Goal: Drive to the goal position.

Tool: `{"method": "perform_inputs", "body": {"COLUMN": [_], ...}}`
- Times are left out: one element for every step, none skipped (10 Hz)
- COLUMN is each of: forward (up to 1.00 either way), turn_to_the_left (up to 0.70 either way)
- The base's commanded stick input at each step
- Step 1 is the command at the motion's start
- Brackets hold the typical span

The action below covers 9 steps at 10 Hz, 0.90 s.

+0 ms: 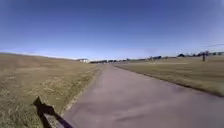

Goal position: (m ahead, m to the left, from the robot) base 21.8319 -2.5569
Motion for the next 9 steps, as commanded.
{"method": "perform_inputs", "body": {"forward": [0.7,0.7,0.7,0.7,0.7,0.7,0.7,0.7,0.7], "turn_to_the_left": [0.0,0.0,0.0,0.0,0.0,0.0,0.0,0.0,0.0]}}
